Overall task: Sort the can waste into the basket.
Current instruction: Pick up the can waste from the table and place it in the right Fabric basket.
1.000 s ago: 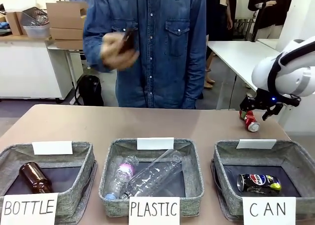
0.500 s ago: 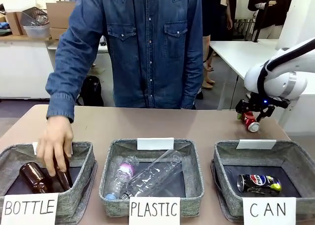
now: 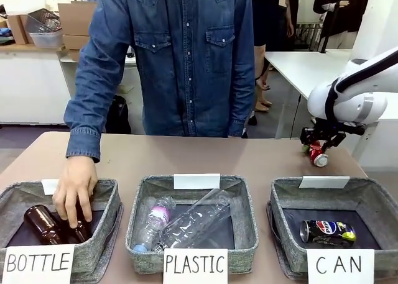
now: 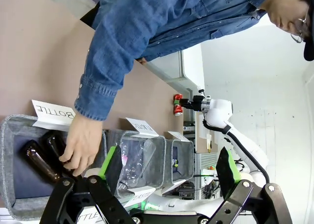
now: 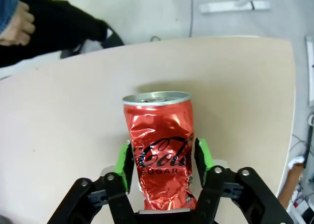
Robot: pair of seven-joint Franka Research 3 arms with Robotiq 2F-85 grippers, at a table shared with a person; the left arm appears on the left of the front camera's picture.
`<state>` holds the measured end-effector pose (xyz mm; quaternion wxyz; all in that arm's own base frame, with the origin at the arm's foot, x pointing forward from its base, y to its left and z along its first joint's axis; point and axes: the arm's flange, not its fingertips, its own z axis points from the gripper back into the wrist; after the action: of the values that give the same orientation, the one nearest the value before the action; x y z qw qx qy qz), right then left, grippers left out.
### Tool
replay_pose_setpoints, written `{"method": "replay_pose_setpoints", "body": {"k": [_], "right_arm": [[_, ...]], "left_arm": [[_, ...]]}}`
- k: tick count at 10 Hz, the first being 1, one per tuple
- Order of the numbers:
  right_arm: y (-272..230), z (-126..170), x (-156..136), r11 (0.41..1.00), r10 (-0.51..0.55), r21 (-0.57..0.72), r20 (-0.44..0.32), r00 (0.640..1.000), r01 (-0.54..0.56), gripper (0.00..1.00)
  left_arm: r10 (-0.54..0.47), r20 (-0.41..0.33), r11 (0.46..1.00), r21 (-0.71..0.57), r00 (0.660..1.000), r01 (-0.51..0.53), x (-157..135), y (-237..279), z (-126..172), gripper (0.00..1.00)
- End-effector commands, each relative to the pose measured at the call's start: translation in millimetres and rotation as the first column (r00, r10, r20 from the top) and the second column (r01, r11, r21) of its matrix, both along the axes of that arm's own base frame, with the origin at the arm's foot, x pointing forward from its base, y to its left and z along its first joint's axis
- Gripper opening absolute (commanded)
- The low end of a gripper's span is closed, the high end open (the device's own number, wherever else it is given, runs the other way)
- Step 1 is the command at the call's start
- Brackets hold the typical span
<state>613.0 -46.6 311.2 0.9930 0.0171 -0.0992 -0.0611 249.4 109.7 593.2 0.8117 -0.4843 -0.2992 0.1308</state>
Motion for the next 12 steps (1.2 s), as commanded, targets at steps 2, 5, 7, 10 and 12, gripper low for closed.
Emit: {"method": "replay_pose_setpoints", "body": {"k": [2, 5, 7, 10, 12], "right_arm": [[7.2, -1.1, 7.4, 0.997, -0.006, -0.081, 0.010, 1.000, 0.007, 0.00], [9.9, -4.5, 7.8, 0.997, 0.003, -0.079, -0.010, 1.000, -0.004, 0.00], [10.6, -2.4, 8.4, 0.999, -0.009, -0.049, -0.031, 0.999, 0.007, 0.18], [7.5, 11.2, 1.1, 0.999, 0.016, -0.046, -0.005, 1.000, -0.016, 0.18], [7.4, 75.2, -48.4, 0.975, 0.224, 0.011, -0.001, 0.975, -0.224, 0.18]], "left_arm": [[-0.013, 0.018, 1.000, 0.000, 1.000, 0.013, 0.7, 0.1, 0.6, 1.00], [-0.013, 0.018, 1.000, 0.000, 1.000, 0.013, 0.7, 0.1, 0.6, 1.00], [-0.013, 0.018, 1.000, 0.000, 1.000, 0.013, 0.7, 0.1, 0.6, 1.00], [-0.013, 0.018, 1.000, 0.000, 1.000, 0.013, 0.7, 0.1, 0.6, 1.00], [-0.013, 0.018, 1.000, 0.000, 1.000, 0.013, 0.7, 0.1, 0.6, 1.00]]}}
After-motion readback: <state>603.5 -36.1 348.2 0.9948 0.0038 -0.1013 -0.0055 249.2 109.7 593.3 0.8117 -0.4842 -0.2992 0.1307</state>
